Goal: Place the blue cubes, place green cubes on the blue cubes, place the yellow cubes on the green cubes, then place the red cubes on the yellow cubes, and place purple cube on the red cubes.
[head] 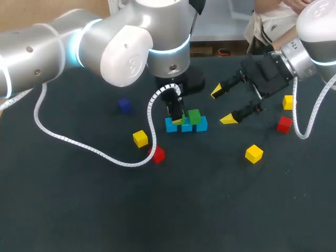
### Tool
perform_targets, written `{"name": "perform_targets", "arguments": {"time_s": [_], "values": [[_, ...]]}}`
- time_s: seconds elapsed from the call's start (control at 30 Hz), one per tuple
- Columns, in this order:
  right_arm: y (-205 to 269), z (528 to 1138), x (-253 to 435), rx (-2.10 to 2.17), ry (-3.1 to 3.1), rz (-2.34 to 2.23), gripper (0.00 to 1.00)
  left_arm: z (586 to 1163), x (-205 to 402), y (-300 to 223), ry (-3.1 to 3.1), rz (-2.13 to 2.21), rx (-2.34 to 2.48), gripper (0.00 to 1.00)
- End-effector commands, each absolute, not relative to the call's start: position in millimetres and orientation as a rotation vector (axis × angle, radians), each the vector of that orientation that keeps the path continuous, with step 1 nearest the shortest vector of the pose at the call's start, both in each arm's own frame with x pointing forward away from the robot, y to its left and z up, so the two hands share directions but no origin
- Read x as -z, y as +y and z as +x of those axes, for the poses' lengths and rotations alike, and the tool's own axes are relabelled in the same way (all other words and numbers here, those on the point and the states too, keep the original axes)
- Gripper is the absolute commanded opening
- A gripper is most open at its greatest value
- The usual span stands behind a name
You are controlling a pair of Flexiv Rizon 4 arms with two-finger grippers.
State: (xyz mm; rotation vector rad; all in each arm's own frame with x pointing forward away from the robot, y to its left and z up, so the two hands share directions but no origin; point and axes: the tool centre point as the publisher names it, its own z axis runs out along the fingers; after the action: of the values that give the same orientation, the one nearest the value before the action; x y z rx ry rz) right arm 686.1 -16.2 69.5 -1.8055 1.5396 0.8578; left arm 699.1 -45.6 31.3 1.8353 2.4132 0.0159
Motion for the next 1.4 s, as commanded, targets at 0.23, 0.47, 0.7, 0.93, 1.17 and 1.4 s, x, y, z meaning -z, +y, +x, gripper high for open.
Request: {"name": "perform_targets", "arguments": {"time_s": [0.23,0.47,0.7,0.93,1.17,1.4], "values": [[-16.3,686.0,-69.3,-0.858,1.538,-1.805,1.00,701.7,-28.9,-47.1,2.425,1.851,-0.046,0.00],[-16.3,686.0,-69.3,-0.858,1.538,-1.805,1.00,701.7,-28.4,-46.9,2.426,1.849,-0.044,0.00],[-16.3,686.0,-69.3,-0.858,1.538,-1.805,1.00,702.9,-30.6,-47.9,2.420,1.843,-0.042,0.00],[-16.3,686.0,-69.3,-0.858,1.538,-1.805,1.00,702.1,-31.0,-47.5,2.423,1.849,-0.046,0.00],[-16.3,686.0,-69.3,-0.858,1.538,-1.805,1.00,701.5,-30.5,-47.6,2.433,1.845,-0.047,0.95],[-16.3,686.0,-69.3,-0.858,1.538,-1.805,1.00,701.1,-29.6,-48.7,2.434,1.843,-0.041,1.00]]}}
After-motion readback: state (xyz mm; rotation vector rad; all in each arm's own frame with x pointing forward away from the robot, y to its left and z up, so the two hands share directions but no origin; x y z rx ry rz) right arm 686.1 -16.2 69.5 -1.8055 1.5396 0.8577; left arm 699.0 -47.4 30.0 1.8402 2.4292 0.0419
